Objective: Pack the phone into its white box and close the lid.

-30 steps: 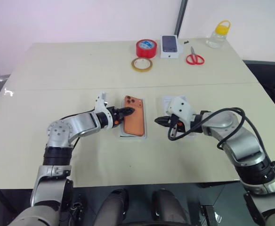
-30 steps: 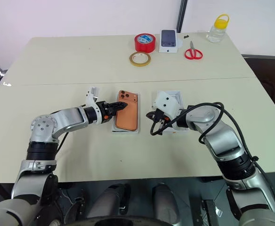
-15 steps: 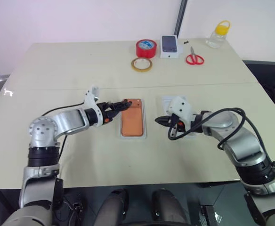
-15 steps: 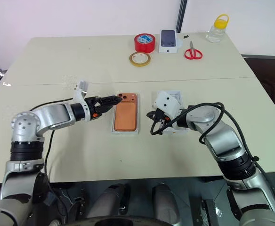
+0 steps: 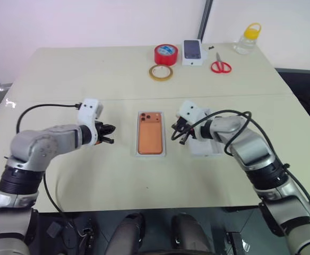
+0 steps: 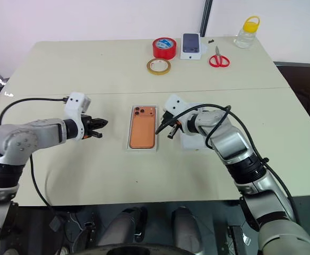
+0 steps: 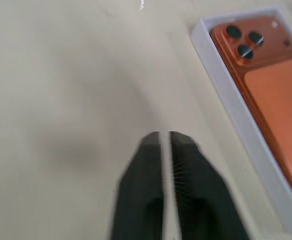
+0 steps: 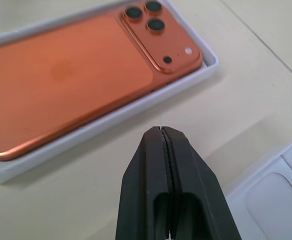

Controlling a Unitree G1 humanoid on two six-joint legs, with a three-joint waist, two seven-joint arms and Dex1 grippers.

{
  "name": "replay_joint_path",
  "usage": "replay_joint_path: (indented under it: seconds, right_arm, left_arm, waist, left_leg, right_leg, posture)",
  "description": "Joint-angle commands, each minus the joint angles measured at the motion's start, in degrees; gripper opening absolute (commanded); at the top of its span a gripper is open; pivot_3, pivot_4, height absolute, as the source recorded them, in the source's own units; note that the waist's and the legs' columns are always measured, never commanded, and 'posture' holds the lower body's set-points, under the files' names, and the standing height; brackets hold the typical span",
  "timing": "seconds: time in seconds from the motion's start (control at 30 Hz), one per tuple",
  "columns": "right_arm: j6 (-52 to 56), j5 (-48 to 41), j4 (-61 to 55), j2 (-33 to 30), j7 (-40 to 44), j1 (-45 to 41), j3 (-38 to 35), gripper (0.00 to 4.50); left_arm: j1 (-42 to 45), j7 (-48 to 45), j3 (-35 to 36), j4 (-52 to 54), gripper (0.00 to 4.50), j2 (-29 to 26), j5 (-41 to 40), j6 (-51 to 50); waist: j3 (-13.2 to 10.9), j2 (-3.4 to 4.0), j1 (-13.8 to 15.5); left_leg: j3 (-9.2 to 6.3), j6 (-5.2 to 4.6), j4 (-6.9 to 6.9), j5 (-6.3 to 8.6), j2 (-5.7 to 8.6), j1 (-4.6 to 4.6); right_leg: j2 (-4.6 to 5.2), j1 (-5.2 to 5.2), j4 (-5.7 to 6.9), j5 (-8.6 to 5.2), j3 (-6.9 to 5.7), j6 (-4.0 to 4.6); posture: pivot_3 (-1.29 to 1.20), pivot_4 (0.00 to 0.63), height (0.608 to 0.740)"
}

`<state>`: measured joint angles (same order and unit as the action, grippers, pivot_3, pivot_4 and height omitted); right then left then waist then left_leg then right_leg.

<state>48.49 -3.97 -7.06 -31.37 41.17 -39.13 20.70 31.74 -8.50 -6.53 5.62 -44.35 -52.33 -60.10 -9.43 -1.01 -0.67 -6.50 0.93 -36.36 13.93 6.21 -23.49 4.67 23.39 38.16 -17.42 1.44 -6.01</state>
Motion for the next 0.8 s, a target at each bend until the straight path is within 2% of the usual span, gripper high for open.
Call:
replay_joint_path:
  seconds: [0.03,0.1,0.23,0.43,0.6,0.8]
  right_arm:
    - [-2.01,4.28,1.76,1.0,-1.54,-2.77,3.46,0.0]
    - [-3.06,5.67,2.89,1.64,-1.75,-3.36,4.71,0.0]
    - [-5.06,8.12,5.63,4.23,-0.42,-5.31,8.74,0.0]
    - [-5.45,9.3,4.68,5.64,0.88,-5.22,9.27,0.0]
    - [-3.38,8.84,-1.53,2.63,3.17,-2.13,7.92,0.0]
    - [1.89,7.34,-12.02,-4.5,6.03,3.8,3.74,0.0]
  left_arm:
    - [3.1,-5.23,-3.4,-1.28,0.14,1.07,8.15,3.35]
    - [4.13,-7.97,-5.42,-2.63,0.14,1.85,11.97,4.32]
    - [7.24,-17.76,-14.36,-4.6,0.14,3.81,21.0,9.01]
    - [7.78,-25.13,-16.18,-3.93,0.14,7.5,25.62,10.46]
    - [6.8,-27.81,-17.62,-0.09,0.14,11.42,27.52,8.69]
    - [7.28,-28.78,-19.2,1.92,0.14,18.31,28.44,5.74]
  waist:
    - [0.0,0.0,-0.03]
    - [0.0,0.0,-0.08]
    - [0.0,0.0,-0.33]
    - [0.0,0.0,-0.24]
    - [0.0,0.0,0.12]
    - [0.0,0.0,0.51]
  left_leg:
    - [0.0,0.0,0.01,0.0,0.0,0.0]
    - [0.0,0.02,0.02,-0.01,0.0,0.0]
    - [0.01,0.02,0.04,-0.02,0.0,0.0]
    - [-0.02,0.02,0.01,-0.02,0.0,0.0]
    - [-0.04,0.0,-0.03,-0.01,0.02,-0.01]
    - [-0.06,-0.08,-0.2,0.04,0.04,-0.04]
  right_leg:
    - [0.0,0.02,0.01,0.0,0.0,0.0]
    - [-0.01,0.04,0.05,0.01,-0.01,0.01]
    - [-0.02,0.05,0.05,0.01,-0.01,0.01]
    - [-0.02,0.04,0.07,0.01,-0.03,0.01]
    - [-0.01,0.0,0.05,0.01,-0.05,0.0]
    - [0.01,-0.08,0.05,0.01,-0.08,-0.01]
  posture:
    - [0.0,0.15,0.74]
    - [0.0,0.15,0.74]
    - [0.0,0.15,0.74]
    - [0.0,0.15,0.74]
    - [0.0,0.15,0.74]
    - [0.0,0.15,0.74]
